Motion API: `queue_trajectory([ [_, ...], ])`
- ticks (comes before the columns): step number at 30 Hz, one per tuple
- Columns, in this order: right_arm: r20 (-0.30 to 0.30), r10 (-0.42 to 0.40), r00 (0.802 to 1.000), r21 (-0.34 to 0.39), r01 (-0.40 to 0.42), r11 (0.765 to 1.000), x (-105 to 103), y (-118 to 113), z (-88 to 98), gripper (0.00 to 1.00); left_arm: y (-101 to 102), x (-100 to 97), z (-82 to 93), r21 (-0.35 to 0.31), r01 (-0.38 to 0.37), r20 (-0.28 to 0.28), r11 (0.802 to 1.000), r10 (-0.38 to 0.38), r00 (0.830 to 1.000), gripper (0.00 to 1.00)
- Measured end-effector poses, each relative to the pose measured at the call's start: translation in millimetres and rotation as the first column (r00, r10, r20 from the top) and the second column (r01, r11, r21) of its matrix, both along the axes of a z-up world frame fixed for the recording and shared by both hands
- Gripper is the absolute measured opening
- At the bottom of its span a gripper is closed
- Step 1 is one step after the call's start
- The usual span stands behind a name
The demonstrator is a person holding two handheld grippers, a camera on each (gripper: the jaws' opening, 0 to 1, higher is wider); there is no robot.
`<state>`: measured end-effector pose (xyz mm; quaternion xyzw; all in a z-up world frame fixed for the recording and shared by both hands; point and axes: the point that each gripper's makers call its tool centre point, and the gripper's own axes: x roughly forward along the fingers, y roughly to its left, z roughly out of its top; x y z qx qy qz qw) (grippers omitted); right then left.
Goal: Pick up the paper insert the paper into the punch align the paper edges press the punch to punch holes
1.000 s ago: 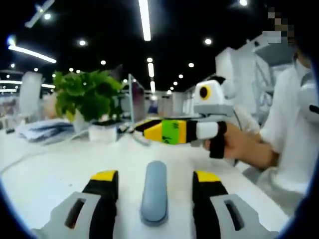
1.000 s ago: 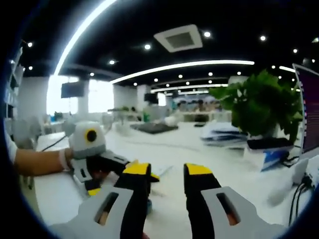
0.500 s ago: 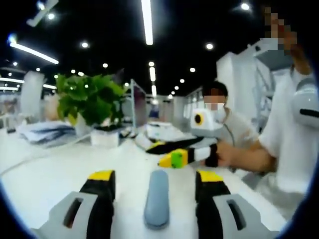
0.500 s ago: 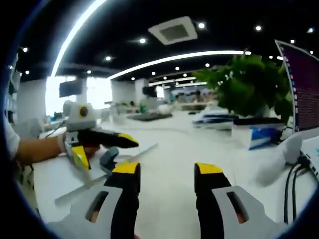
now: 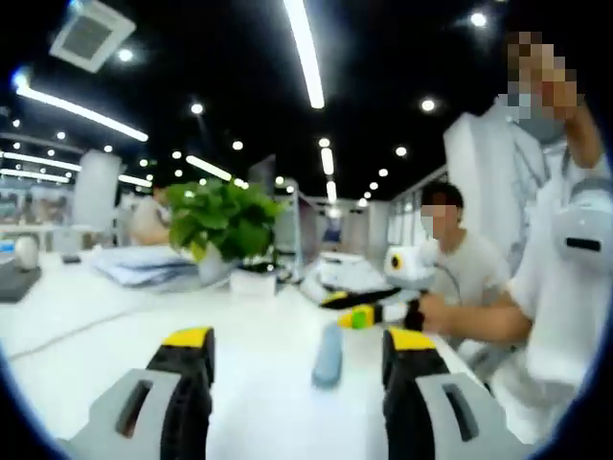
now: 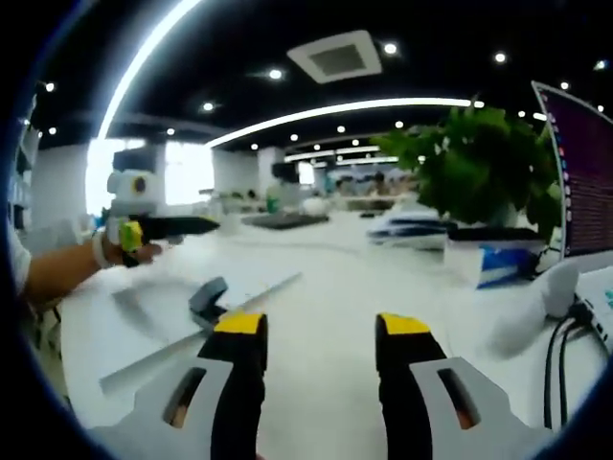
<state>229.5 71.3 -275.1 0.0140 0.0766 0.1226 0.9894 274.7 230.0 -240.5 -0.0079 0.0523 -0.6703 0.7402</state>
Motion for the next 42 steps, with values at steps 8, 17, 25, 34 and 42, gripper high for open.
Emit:
queue_trajectory([
  [8,-0.011,-0.006,1.000,-0.031,0.006,1.000,0.6,0.5,-2.7,0.47,38.1,-7.9,-29.8,0.066,-0.033,0.019,0.997,0.032,0.999,0.68],
  [17,-0.012,-0.013,1.000,-0.067,0.012,0.998,0.6,-1.0,-4.0,0.45,33.7,-12.8,-50.6,0.143,-0.022,0.044,0.989,0.016,0.999,0.65],
  [25,-0.123,0.027,0.992,-0.073,-0.036,0.997,-0.4,-1.8,-17.7,0.43,34.3,-14.6,-63.4,0.209,-0.027,0.078,0.978,0.011,0.997,0.62],
  [34,-0.252,0.182,0.950,-0.164,-0.227,0.960,-15.5,14.5,-22.2,0.50,32.1,-15.8,-67.2,0.217,-0.029,0.059,0.976,0.017,0.998,0.62],
  [42,-0.293,0.369,0.882,-0.109,-0.414,0.904,-32.3,36.8,-19.7,0.52,32.3,-15.2,-66.9,0.215,-0.031,0.059,0.976,0.019,0.998,0.62],
])
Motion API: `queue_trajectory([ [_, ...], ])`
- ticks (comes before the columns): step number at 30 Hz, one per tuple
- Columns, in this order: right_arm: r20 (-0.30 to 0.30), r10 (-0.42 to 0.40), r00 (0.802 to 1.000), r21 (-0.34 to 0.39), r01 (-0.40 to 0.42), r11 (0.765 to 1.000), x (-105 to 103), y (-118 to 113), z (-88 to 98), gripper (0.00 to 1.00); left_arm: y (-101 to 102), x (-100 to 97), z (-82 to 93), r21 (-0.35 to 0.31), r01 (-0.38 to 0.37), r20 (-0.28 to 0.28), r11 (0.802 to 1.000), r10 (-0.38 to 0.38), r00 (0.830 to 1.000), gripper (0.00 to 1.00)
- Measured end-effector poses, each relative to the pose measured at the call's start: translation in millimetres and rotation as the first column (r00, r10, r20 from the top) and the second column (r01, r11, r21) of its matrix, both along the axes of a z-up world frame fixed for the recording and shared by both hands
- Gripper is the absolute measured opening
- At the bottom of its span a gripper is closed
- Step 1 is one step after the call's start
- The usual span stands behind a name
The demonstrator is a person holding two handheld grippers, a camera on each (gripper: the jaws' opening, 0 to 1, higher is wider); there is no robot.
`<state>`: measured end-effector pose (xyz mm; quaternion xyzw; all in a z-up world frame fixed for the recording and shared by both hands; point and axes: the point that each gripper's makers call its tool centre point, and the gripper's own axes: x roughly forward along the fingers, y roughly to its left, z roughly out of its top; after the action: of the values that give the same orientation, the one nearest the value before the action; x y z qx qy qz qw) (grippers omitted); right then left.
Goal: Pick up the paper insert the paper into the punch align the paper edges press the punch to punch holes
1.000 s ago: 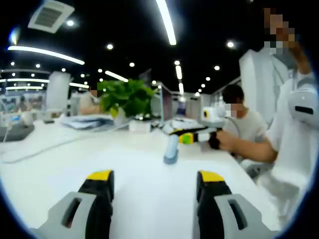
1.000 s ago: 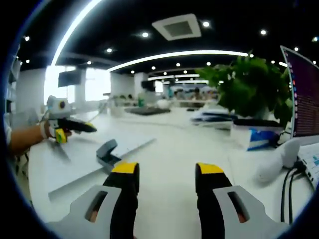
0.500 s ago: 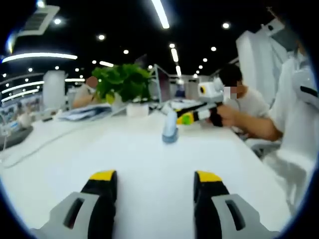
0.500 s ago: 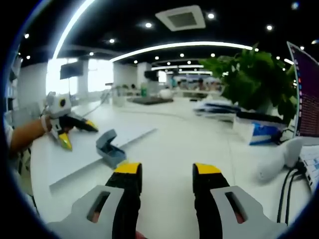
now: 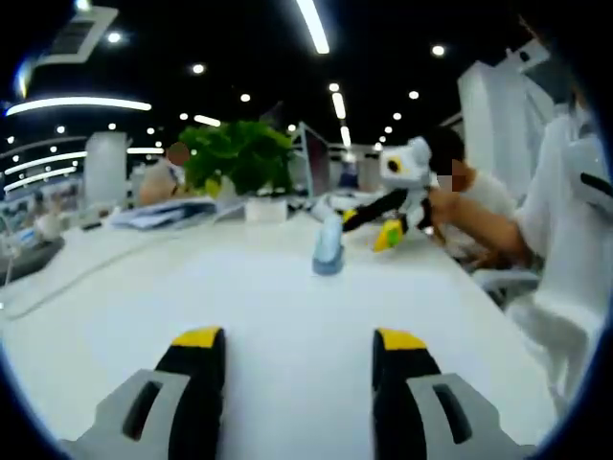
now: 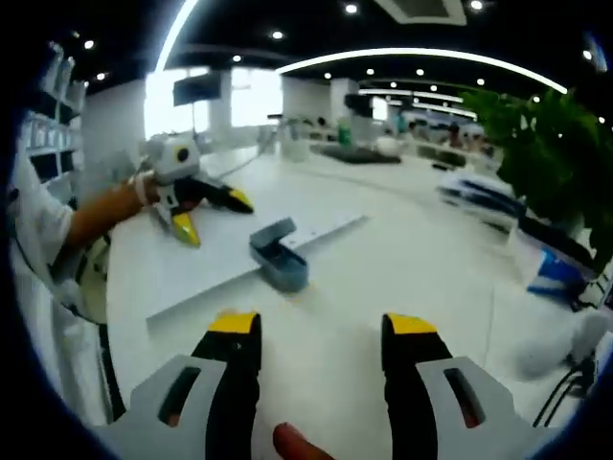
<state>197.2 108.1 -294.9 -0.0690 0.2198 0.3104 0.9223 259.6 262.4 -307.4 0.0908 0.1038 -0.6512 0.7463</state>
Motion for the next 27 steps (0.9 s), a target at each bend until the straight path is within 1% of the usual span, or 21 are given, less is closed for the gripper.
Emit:
queue_trajectory([
  [2,-0.006,0.050,0.999,-0.005,-0.050,0.999,-4.6,2.8,0.3,0.44,0.1,0.4,0.2,-0.001,0.000,0.000,1.000,0.000,1.000,0.62],
  [5,-0.016,0.088,0.996,0.000,-0.088,0.996,-6.3,6.0,-0.3,0.45,0.2,0.7,0.4,-0.001,0.000,0.000,1.000,0.000,1.000,0.62],
  [6,-0.013,0.092,0.996,0.003,-0.092,0.996,-5.5,6.1,-0.3,0.49,0.3,0.8,0.6,-0.001,0.000,0.001,1.000,0.000,1.000,0.62],
  [7,0.024,0.107,0.994,0.027,-0.108,0.994,-1.9,11.4,4.2,0.58,0.3,0.9,0.7,-0.002,0.000,0.001,1.000,0.000,1.000,0.62],
  [8,0.031,0.113,0.993,0.032,-0.114,0.993,-1.7,13.1,5.0,0.67,0.5,0.9,0.9,-0.002,0.000,0.001,1.000,0.000,1.000,0.62],
  [9,0.030,0.135,0.990,0.039,-0.136,0.990,-3.0,16.6,4.8,0.65,0.5,1.1,0.9,-0.002,0.000,0.001,1.000,0.000,1.000,0.62],
  [10,0.030,0.148,0.989,0.040,-0.149,0.988,-3.3,18.1,4.6,0.59,0.7,1.1,1.1,-0.002,0.000,0.001,1.000,0.000,1.000,0.62],
  [11,0.045,0.202,0.978,0.007,-0.202,0.979,-3.8,21.3,2.6,0.54,0.7,1.3,1.2,-0.003,0.000,0.001,1.000,0.000,1.000,0.62],
  [12,0.060,0.228,0.972,-0.030,-0.226,0.974,-2.7,21.9,0.0,0.54,0.8,1.3,1.4,-0.003,0.000,0.001,1.000,0.000,1.000,0.62],
  [13,0.061,0.235,0.970,-0.041,-0.233,0.972,-0.8,21.2,-1.8,0.58,0.8,1.5,1.5,-0.003,0.000,0.001,1.000,0.000,1.000,0.62],
  [14,0.030,0.235,0.971,-0.027,-0.235,0.972,1.6,21.1,-6.0,0.62,1.0,1.5,1.6,-0.003,0.000,0.001,1.000,0.000,1.000,0.62],
  [15,0.000,0.264,0.964,-0.012,-0.264,0.964,-1.0,24.6,-8.9,0.62,0.9,1.7,1.7,-0.003,0.000,0.001,1.000,0.000,1.000,0.62],
  [16,0.004,0.295,0.956,-0.006,-0.295,0.956,-1.8,27.7,-8.6,0.61,1.0,1.7,1.8,-0.004,0.000,0.001,1.000,0.000,1.000,0.62],
  [17,0.027,0.327,0.945,-0.002,-0.327,0.945,-0.8,31.6,-6.3,0.61,0.9,1.8,1.8,-0.004,0.000,0.001,1.000,0.000,1.000,0.62],
  [18,0.026,0.339,0.940,0.016,-0.340,0.940,-0.2,33.3,-6.0,0.60,1.0,1.8,1.9,-0.004,0.001,0.001,1.000,-0.001,1.000,0.62],
  [19,0.022,0.338,0.941,0.023,-0.339,0.941,0.3,33.3,-6.3,0.58,1.0,1.7,2.0,-0.004,0.001,0.001,1.000,-0.001,1.000,0.62],
  [21,0.012,0.330,0.944,0.034,-0.330,0.943,9.2,30.4,-9.0,0.55,1.1,1.7,2.2,-0.005,0.002,0.001,1.000,-0.002,1.000,0.62],
  [22,0.013,0.328,0.945,0.036,-0.328,0.944,12.4,29.7,-10.1,0.55,1.2,1.5,2.3,-0.005,0.002,0.002,1.000,-0.002,1.000,0.62],
  [24,0.013,0.330,0.944,0.060,-0.331,0.942,17.2,30.8,-10.1,0.61,1.4,1.7,2.6,-0.006,0.003,0.002,1.000,-0.003,1.000,0.62],
  [26,0.028,0.340,0.940,0.066,-0.341,0.938,21.8,32.9,-9.2,0.61,1.5,1.9,2.8,-0.007,0.005,0.002,1.000,-0.005,1.000,0.62],
  [27,0.044,0.359,0.932,0.066,-0.361,0.930,24.8,35.5,-8.7,0.60,1.4,1.9,2.8,-0.007,0.006,0.002,1.000,-0.006,1.000,0.62],
])
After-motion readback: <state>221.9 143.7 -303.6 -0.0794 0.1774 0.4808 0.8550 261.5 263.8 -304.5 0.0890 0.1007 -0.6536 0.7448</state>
